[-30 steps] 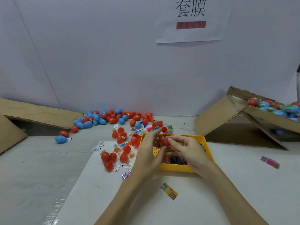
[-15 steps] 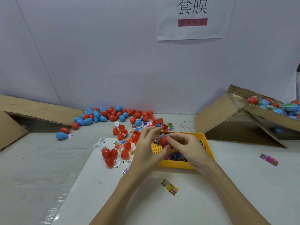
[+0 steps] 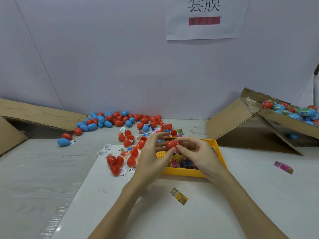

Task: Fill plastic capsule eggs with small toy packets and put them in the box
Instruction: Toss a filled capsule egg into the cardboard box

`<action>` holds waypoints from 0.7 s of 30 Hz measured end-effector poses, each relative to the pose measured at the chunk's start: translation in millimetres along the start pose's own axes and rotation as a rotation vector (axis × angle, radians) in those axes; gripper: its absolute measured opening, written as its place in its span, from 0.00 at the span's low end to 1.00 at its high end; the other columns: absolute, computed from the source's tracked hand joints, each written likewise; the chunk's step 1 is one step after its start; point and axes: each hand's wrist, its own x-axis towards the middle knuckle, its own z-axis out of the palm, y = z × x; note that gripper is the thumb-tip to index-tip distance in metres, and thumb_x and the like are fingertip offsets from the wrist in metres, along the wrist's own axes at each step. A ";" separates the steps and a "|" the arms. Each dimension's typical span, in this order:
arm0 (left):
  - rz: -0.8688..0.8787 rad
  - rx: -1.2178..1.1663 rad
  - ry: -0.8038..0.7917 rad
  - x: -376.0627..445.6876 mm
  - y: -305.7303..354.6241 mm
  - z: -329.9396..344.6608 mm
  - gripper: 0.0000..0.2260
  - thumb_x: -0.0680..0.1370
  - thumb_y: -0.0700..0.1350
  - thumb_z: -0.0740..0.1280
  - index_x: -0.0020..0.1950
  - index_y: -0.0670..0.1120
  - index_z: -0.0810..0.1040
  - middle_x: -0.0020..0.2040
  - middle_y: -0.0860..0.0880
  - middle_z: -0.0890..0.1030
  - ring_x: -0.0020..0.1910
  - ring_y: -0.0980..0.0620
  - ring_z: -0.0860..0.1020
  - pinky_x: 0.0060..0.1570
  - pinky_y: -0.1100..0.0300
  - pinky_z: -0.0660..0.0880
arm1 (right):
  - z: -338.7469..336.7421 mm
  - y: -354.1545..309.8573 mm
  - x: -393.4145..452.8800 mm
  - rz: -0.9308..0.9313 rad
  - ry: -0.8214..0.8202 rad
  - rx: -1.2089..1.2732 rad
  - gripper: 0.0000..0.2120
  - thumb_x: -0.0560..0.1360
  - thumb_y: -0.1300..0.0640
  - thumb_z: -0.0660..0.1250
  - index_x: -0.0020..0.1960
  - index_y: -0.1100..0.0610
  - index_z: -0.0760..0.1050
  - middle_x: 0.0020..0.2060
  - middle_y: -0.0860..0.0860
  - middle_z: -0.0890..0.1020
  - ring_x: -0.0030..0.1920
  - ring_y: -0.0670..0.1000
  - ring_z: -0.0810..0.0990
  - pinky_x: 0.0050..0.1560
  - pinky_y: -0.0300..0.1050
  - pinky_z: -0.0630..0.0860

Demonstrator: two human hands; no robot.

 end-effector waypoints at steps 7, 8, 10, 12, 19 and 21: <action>-0.034 0.056 0.116 1.2 -3.5 -5.0 0.09 0.80 0.44 0.72 0.60 0.47 0.82 0.54 0.54 0.83 0.51 0.57 0.82 0.52 0.60 0.81 | 4.0 -0.3 -0.5 -0.066 0.129 -0.123 0.12 0.81 0.62 0.69 0.58 0.49 0.84 0.51 0.46 0.87 0.51 0.43 0.86 0.45 0.37 0.82; -0.037 0.092 0.144 2.7 -4.7 -6.5 0.10 0.79 0.43 0.73 0.60 0.47 0.81 0.55 0.53 0.81 0.53 0.56 0.81 0.53 0.61 0.80 | 5.8 0.6 -0.5 -0.077 0.190 -0.196 0.11 0.82 0.63 0.68 0.57 0.49 0.83 0.50 0.45 0.87 0.50 0.41 0.85 0.44 0.37 0.82; -0.043 0.149 0.178 5.1 -7.9 -9.7 0.11 0.79 0.41 0.73 0.60 0.48 0.80 0.57 0.52 0.78 0.57 0.53 0.79 0.55 0.60 0.80 | 9.7 -0.3 -2.9 -0.097 0.267 -0.326 0.11 0.82 0.63 0.67 0.57 0.50 0.83 0.50 0.43 0.85 0.49 0.38 0.84 0.45 0.36 0.82; -0.044 0.171 0.199 5.7 -9.9 -12.3 0.11 0.78 0.40 0.73 0.60 0.47 0.81 0.58 0.51 0.77 0.58 0.52 0.78 0.57 0.57 0.79 | 12.9 -4.0 -7.1 -0.152 0.218 -0.455 0.09 0.82 0.61 0.68 0.56 0.51 0.84 0.50 0.42 0.84 0.50 0.39 0.83 0.48 0.34 0.80; -0.026 0.167 0.249 5.3 -8.4 -14.5 0.10 0.78 0.39 0.73 0.58 0.46 0.82 0.56 0.51 0.76 0.54 0.57 0.78 0.54 0.67 0.77 | 12.1 -13.3 -12.3 -0.176 0.051 -0.791 0.06 0.79 0.53 0.73 0.54 0.48 0.86 0.49 0.45 0.79 0.44 0.41 0.77 0.42 0.26 0.71; -0.032 0.170 0.262 5.5 -8.0 -15.9 0.10 0.78 0.39 0.73 0.59 0.46 0.82 0.57 0.51 0.76 0.54 0.57 0.78 0.53 0.72 0.75 | -2.3 -13.9 -9.2 -0.208 0.205 -0.745 0.06 0.79 0.59 0.72 0.53 0.51 0.86 0.49 0.47 0.81 0.45 0.42 0.78 0.43 0.26 0.71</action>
